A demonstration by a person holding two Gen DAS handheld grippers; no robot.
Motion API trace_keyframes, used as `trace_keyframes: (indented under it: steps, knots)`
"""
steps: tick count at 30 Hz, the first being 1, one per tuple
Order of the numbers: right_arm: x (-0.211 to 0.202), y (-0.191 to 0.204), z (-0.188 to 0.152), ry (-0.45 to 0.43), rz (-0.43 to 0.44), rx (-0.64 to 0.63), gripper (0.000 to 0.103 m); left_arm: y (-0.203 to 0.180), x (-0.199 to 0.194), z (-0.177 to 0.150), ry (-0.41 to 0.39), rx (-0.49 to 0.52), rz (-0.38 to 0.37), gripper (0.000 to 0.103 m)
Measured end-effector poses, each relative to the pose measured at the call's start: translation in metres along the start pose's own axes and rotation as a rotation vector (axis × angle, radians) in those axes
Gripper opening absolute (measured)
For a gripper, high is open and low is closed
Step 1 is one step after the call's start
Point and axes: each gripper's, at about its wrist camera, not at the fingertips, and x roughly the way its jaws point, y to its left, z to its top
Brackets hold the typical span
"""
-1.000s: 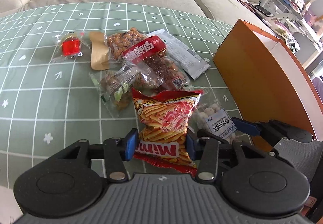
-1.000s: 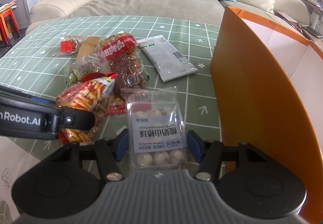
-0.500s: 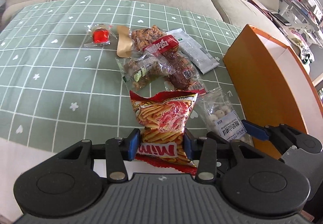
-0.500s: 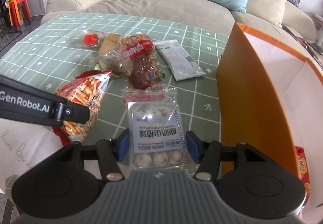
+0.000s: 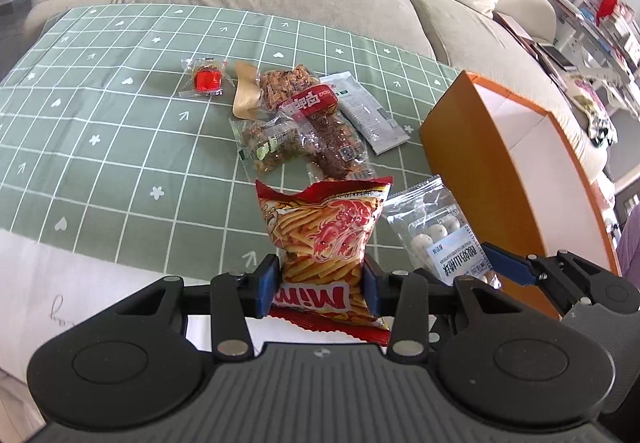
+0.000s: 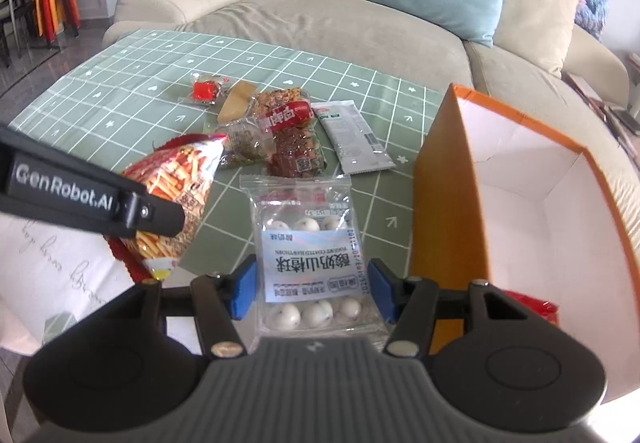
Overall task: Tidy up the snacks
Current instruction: 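Carry both packets over the orange box and lower them inside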
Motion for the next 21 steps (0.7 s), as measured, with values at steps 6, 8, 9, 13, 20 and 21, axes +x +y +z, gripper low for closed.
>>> trace_keyframes:
  steps: [6,8,9,13,20,21]
  knots:
    - [-0.029,-0.018,0.008,-0.033,-0.003,-0.031,0.056,-0.019,-0.019,0.008,-0.048,-0.057,-0.022,0.048]
    - [-0.040,-0.029,0.014,-0.046,-0.003,-0.032,0.056,-0.028,-0.026,0.013,-0.067,-0.075,-0.036,0.048]
    - [-0.045,-0.036,0.016,-0.051,-0.005,-0.032,0.056,-0.033,-0.029,0.015,-0.077,-0.078,-0.044,0.048]
    - [-0.064,-0.062,0.025,-0.071,-0.037,-0.042,0.056,-0.058,-0.039,0.026,-0.108,-0.080,-0.086,0.048]
    - [-0.086,-0.113,0.029,-0.072,-0.123,-0.055,0.056,-0.115,-0.034,0.043,-0.096,-0.061,-0.176,0.048]
    - [-0.088,-0.120,0.029,-0.069,-0.135,-0.057,0.056,-0.122,-0.032,0.045,-0.087,-0.062,-0.189,0.048]
